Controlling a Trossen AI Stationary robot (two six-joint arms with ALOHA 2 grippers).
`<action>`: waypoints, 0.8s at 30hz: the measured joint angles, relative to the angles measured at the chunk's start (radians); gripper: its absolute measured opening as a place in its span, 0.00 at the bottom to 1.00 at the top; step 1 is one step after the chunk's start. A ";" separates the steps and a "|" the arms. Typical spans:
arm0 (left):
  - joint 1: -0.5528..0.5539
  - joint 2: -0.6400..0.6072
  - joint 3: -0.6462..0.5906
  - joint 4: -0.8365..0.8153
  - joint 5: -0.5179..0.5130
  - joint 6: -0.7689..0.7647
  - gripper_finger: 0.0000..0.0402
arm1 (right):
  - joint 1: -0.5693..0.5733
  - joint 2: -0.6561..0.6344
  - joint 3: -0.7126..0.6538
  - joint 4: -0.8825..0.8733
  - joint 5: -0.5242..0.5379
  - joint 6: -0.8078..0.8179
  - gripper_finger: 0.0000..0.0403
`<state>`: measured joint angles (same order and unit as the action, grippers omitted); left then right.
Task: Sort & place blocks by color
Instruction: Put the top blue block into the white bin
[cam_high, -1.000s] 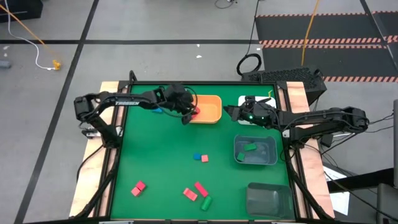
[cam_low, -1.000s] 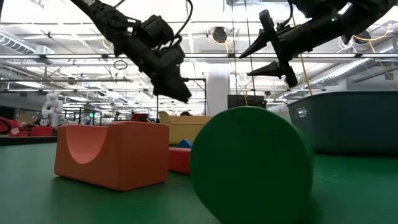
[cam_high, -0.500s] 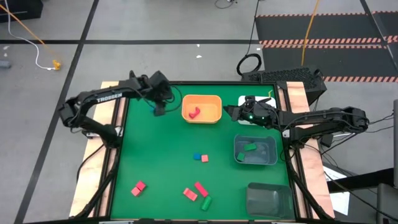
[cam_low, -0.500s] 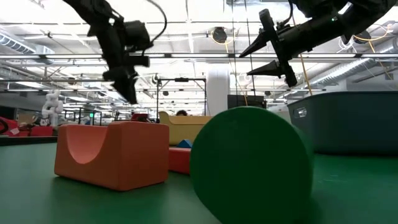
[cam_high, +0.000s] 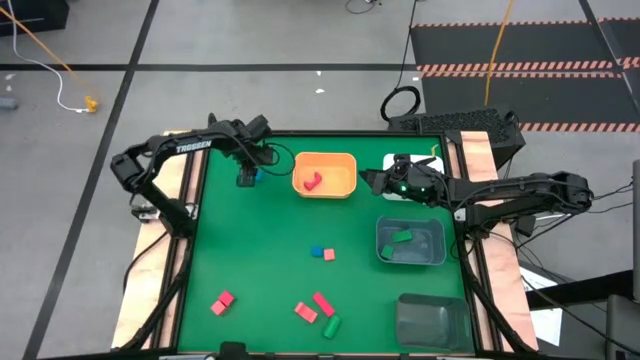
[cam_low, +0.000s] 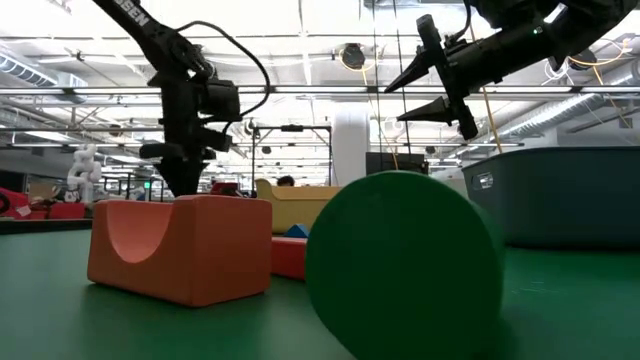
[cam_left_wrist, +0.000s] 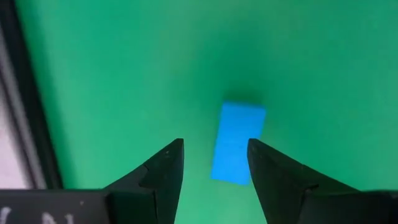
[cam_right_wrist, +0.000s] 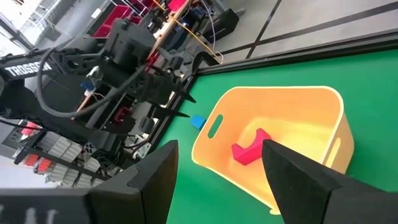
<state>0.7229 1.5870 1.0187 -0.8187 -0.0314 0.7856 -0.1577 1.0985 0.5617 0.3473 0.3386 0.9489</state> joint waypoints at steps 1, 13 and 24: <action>-0.001 0.008 0.000 -0.003 0.001 -0.002 0.45 | 0.000 0.000 0.000 0.000 0.000 -0.002 0.55; -0.004 0.026 -0.133 0.084 -0.029 0.044 0.45 | 0.000 0.000 0.000 0.000 0.000 -0.034 0.55; -0.006 0.016 -0.174 0.187 -0.154 0.047 0.45 | 0.000 0.000 0.000 0.000 0.000 -0.043 0.55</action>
<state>0.7170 1.6032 0.8444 -0.6322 -0.1856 0.8330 -0.1581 1.0985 0.5617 0.3473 0.3382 0.9063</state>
